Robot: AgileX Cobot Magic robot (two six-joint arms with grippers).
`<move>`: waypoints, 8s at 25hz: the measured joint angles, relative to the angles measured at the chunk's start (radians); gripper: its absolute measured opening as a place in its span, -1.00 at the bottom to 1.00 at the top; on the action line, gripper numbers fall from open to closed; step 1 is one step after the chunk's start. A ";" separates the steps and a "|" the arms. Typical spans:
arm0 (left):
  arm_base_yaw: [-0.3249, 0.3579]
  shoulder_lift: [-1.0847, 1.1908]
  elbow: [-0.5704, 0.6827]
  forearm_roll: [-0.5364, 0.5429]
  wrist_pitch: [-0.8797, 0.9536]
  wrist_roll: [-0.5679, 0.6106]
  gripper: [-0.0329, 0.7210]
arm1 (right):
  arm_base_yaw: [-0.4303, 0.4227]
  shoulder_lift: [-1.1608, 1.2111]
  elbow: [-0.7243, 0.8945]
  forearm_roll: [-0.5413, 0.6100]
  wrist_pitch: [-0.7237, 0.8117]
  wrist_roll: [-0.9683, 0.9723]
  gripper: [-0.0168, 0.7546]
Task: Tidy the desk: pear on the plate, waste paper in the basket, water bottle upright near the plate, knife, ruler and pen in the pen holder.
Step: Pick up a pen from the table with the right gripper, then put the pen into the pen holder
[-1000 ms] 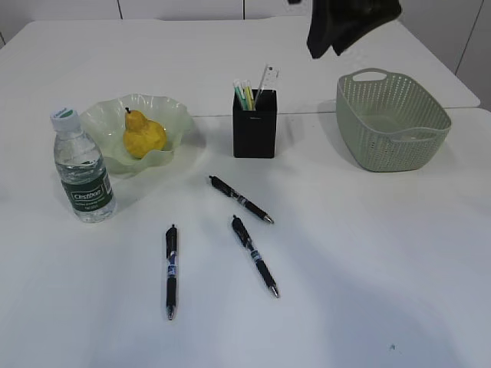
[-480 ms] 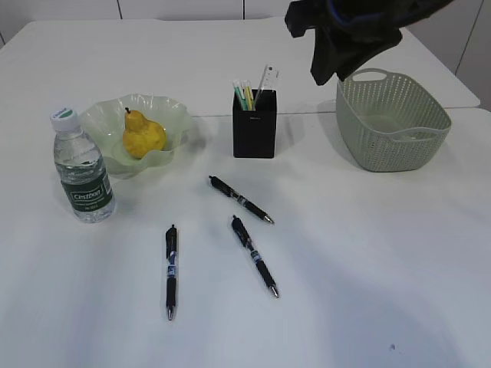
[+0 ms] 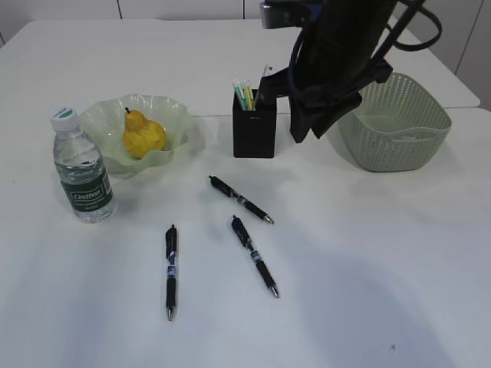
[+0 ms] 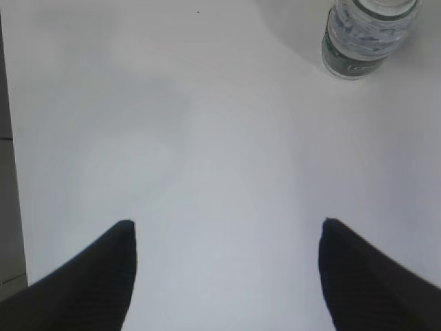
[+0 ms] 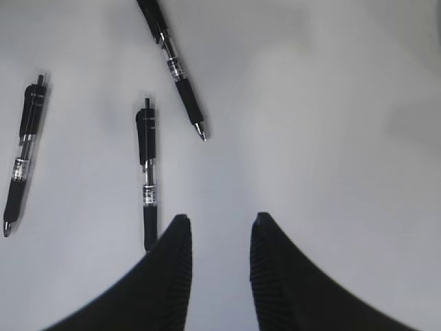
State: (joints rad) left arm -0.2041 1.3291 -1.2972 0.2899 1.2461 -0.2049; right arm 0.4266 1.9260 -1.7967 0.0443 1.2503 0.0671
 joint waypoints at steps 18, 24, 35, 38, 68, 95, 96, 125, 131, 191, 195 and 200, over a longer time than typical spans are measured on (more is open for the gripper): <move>0.000 0.000 0.000 0.033 0.000 0.000 0.63 | 0.094 0.226 0.000 0.009 -0.020 0.070 -0.10; 0.000 0.000 0.000 0.033 0.000 -0.002 0.61 | 0.101 0.291 -0.050 0.108 -0.025 0.013 -0.10; 0.000 0.000 0.000 0.035 0.000 -0.002 0.57 | 0.120 0.392 -0.112 0.116 -0.029 0.009 -0.10; 0.000 0.000 0.000 0.038 0.000 -0.002 0.57 | 0.121 0.406 -0.113 0.103 -0.029 0.007 -0.10; 0.000 0.000 0.000 0.059 0.000 -0.002 0.55 | 0.121 0.447 -0.114 0.079 -0.031 0.006 -0.10; 0.000 0.000 0.000 0.059 0.000 -0.002 0.53 | 0.121 0.447 -0.114 0.072 -0.031 0.006 -0.10; 0.000 0.000 0.000 0.059 0.000 -0.002 0.53 | 0.121 0.447 -0.114 0.072 -0.031 0.006 -0.10; 0.000 0.000 0.000 0.050 0.000 -0.002 0.52 | 0.121 0.462 -0.121 0.055 -0.031 0.006 -0.59; 0.000 0.000 0.000 0.036 0.000 -0.002 0.50 | 0.121 0.462 -0.121 0.086 -0.031 0.006 -0.62; 0.000 0.000 0.000 -0.005 0.000 -0.002 0.47 | 0.033 0.072 0.155 -0.200 -1.052 -0.015 -0.62; 0.000 0.000 0.000 -0.005 0.000 -0.002 0.47 | 0.033 0.073 0.181 -0.200 -1.183 -0.015 -0.62; 0.000 0.000 0.000 -0.005 0.000 -0.002 0.47 | 0.006 0.114 0.183 -0.202 -1.283 -0.015 -0.62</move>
State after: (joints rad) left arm -0.2041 1.3287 -1.2972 0.2854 1.2461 -0.2065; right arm 0.4326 2.0400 -1.6136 -0.1577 -0.0326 0.0520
